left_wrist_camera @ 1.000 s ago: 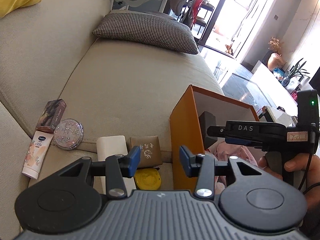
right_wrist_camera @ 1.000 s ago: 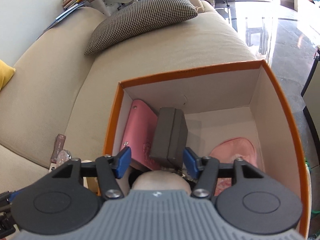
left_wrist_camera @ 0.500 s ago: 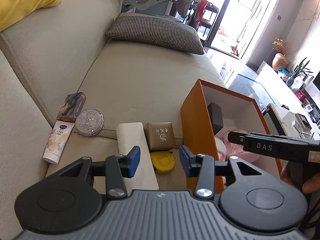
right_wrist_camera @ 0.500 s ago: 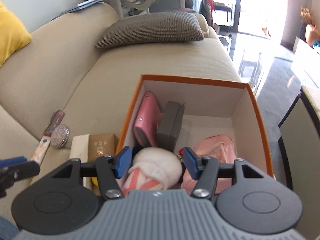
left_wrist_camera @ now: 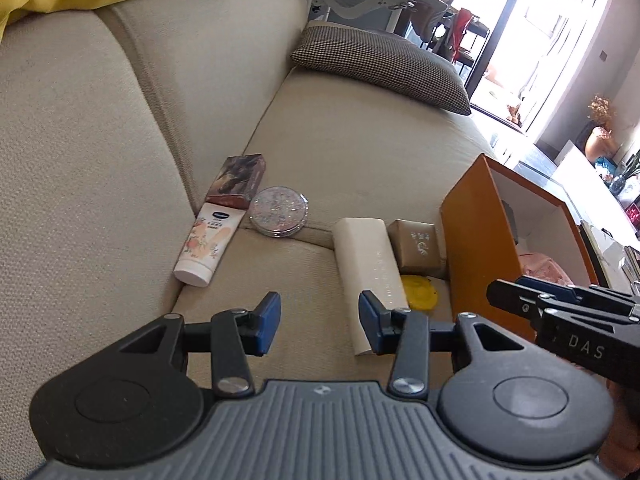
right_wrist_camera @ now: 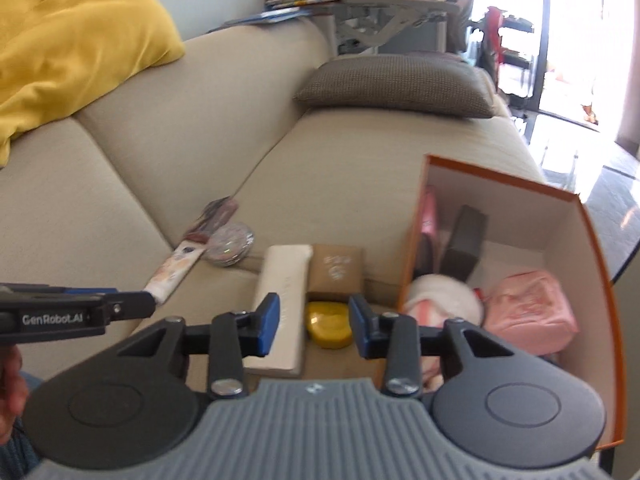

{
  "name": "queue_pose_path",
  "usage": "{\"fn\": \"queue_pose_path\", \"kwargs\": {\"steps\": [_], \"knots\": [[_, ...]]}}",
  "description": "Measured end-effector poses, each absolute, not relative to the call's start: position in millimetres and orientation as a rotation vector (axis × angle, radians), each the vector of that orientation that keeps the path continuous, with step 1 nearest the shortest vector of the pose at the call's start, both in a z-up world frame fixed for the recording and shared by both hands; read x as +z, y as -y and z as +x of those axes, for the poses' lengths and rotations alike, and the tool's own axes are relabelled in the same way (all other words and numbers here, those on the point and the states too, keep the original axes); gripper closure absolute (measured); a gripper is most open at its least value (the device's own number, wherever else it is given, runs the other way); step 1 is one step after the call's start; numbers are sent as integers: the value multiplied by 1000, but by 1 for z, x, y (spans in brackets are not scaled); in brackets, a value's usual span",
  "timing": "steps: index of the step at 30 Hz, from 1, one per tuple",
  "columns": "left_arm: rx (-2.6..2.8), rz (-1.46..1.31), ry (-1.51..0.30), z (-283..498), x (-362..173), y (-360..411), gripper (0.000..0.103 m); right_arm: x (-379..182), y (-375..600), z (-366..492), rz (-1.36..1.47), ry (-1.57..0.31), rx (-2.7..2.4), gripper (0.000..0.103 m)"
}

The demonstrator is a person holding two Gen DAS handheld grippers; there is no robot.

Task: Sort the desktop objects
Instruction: 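Withdraw both grippers from the shoebox back toward the remaining items, then grasp the brown square pouch with the right gripper while the left gripper approaches the white glasses case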

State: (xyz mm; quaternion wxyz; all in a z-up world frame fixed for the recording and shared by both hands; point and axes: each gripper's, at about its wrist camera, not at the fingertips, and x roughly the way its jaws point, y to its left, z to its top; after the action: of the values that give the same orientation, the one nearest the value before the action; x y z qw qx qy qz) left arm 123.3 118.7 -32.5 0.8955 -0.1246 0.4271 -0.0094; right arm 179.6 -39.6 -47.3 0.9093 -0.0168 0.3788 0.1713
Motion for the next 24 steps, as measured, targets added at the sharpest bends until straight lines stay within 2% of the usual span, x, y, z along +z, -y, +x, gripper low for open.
{"fn": "queue_pose_path", "kwargs": {"steps": [13, 19, 24], "knots": [[29, -291, -944, 164, -63, -173, 54, -86, -10, 229, -79, -919, 377, 69], [-79, -351, -970, 190, -76, -159, 54, -94, -9, 273, -200, -968, 337, 68], [-157, -375, -1014, 207, -91, -131, 54, -97, -8, 311, -297, -1045, 349, 60]]}}
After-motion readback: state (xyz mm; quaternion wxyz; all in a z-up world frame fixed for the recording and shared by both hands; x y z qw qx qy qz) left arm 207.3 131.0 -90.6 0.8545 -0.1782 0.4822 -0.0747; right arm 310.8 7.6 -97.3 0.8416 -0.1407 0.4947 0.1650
